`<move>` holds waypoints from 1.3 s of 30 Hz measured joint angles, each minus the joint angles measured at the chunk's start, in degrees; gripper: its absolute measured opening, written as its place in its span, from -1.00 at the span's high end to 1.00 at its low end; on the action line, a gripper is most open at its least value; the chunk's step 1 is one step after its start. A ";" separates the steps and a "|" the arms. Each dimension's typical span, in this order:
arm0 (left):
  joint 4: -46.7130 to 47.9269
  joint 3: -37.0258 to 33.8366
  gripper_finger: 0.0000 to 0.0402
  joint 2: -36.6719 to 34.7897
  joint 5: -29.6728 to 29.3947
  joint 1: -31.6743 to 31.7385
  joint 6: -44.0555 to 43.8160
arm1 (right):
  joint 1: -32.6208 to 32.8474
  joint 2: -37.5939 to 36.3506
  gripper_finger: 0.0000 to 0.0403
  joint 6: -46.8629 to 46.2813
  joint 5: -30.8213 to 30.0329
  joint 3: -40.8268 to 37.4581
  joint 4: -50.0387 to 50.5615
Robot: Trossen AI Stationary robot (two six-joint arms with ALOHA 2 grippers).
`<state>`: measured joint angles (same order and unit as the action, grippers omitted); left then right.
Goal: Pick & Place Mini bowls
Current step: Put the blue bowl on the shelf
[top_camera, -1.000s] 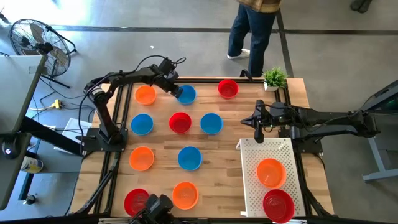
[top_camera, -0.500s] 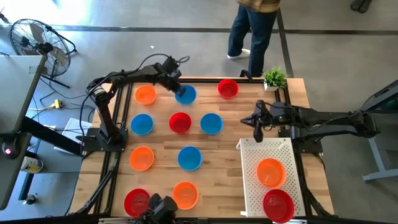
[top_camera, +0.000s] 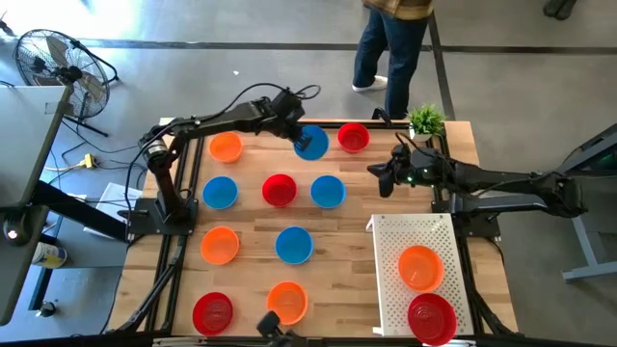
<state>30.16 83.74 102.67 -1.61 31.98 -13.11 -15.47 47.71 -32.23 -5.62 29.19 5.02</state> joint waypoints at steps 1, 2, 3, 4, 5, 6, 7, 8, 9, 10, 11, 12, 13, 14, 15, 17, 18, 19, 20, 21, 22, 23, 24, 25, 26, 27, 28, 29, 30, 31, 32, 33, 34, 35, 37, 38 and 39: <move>0.05 0.69 0.99 0.00 0.04 -0.74 -0.51 | -0.70 1.07 0.88 -0.72 0.10 0.01 -0.72; 0.06 1.38 0.99 0.00 0.02 -1.42 -0.68 | -1.38 2.21 0.84 -1.24 0.26 0.42 -0.62; 0.03 1.97 0.99 0.00 0.00 -2.05 -0.71 | -2.02 3.48 0.78 -1.40 0.28 1.14 -0.24; 0.04 2.48 0.99 0.00 0.02 -2.68 -0.71 | -2.54 4.69 0.73 -1.38 0.39 2.04 0.30; 0.08 2.92 0.99 0.00 0.32 -3.26 -0.71 | -2.98 5.93 0.67 -1.06 0.59 3.14 0.99; 0.01 3.18 0.99 0.00 0.96 -3.79 -0.71 | -3.36 7.23 0.62 -0.01 1.22 4.48 1.68; 0.07 3.39 0.99 0.00 1.52 -4.28 -0.68 | -3.64 8.54 0.56 1.64 1.86 6.02 2.51; 0.24 3.58 1.00 0.00 2.26 -4.78 -0.55 | -3.80 9.72 0.51 3.79 2.71 7.67 3.40; 0.26 3.62 1.00 0.02 2.88 -5.17 -0.41 | -3.82 10.84 0.47 7.02 3.22 9.37 4.79; 0.26 3.66 1.00 0.02 3.31 -5.55 -0.39 | -3.78 11.93 0.43 10.67 3.25 11.25 6.32; 0.28 3.66 1.00 0.02 3.91 -5.85 -0.28 | -3.76 12.85 0.40 15.48 3.38 13.03 8.06; 0.35 3.66 1.00 0.02 4.49 -6.06 -0.12 | -3.50 13.73 0.38 21.34 3.89 14.66 10.02; 0.46 3.66 1.00 0.02 5.13 -6.28 0.28 | -3.01 14.57 0.36 27.60 4.60 16.16 12.04; 0.47 3.66 1.00 0.02 5.72 -6.31 0.61 | -2.47 15.35 0.35 33.34 5.28 17.59 14.02; 0.45 3.66 1.00 0.02 6.39 -6.49 0.71 | -1.86 16.20 0.34 38.88 5.84 19.04 15.92; 0.43 3.66 1.00 0.02 7.15 -6.63 0.82 | -0.46 18.05 0.34 48.20 5.99 21.77 19.43; 0.45 3.66 1.00 0.02 7.21 -6.64 0.82 | 0.13 19.07 0.34 51.73 5.56 23.19 21.03; 0.45 3.66 1.00 0.02 7.57 -6.65 0.82 | 0.62 20.28 0.34 54.89 4.70 24.68 22.34; 0.44 3.66 1.00 0.02 8.28 -6.63 0.82 | 1.06 21.60 0.34 57.54 3.83 26.28 23.43; 0.43 3.66 1.00 0.02 8.79 -6.63 0.83 | 1.53 23.04 0.34 59.77 2.47 27.92 24.47; 0.43 3.66 1.00 0.02 8.85 -6.63 0.84 | 2.00 24.47 0.34 61.86 1.05 29.72 25.64; 0.43 3.66 1.00 0.02 8.88 -6.65 0.89 | 2.43 25.86 0.34 64.19 -0.14 31.51 26.83; 0.44 3.66 1.00 0.02 8.89 -6.65 0.95 | 2.78 27.33 0.34 66.49 -1.17 33.33 27.98; 0.43 3.66 1.00 0.02 8.99 -6.65 0.98 | 3.08 28.82 0.34 68.72 -1.88 35.15 29.30; 0.43 3.66 1.00 0.02 9.06 -6.65 1.01 | 3.28 30.27 0.34 70.72 -2.20 36.79 30.56; 0.43 3.66 1.00 0.02 9.07 -6.65 1.01 | 3.42 31.76 0.34 72.31 -2.36 38.37 31.88; 0.43 3.66 1.00 0.02 9.07 -6.65 1.03 | 3.56 33.24 0.34 73.76 -2.37 39.85 33.41; 0.43 3.66 1.00 0.02 9.09 -6.63 1.02 | 3.65 34.60 0.34 75.23 -2.35 41.08 34.72; 0.43 3.66 1.00 0.02 9.33 -6.63 1.11 | 3.70 35.93 0.34 76.67 -2.37 42.19 35.90; 0.49 3.66 1.00 0.02 9.61 -6.63 1.36 | 3.85 37.17 0.34 78.00 -2.37 43.21 36.82; 0.64 3.66 1.00 0.04 9.65 -6.60 1.69 | 3.98 38.19 0.34 79.10 -2.40 44.10 37.35; 0.75 3.66 1.00 0.10 9.70 -6.59 1.98 | 3.99 39.06 0.34 80.11 -2.54 44.83 37.56; 0.71 3.66 1.00 0.13 10.00 -6.55 2.19 | 4.07 39.83 0.34 81.08 -2.71 45.42 37.61; 0.50 3.67 1.00 0.13 10.25 -6.56 2.30 | 4.26 40.52 0.34 81.79 -2.78 45.87 37.52; 0.93 3.68 1.00 0.11 10.35 -6.64 2.35 | 4.40 41.57 0.34 83.36 -3.02 46.17 37.54; 1.04 3.68 1.00 0.11 10.36 -6.66 2.35 | 4.61 41.88 0.34 83.82 -3.30 46.17 37.49; 1.16 3.68 1.00 0.13 10.36 -6.68 2.37 | 4.80 42.10 0.34 84.22 -3.83 46.18 37.35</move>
<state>31.31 87.42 102.80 8.75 25.30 -10.74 -10.67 89.80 51.99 -9.45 75.37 42.37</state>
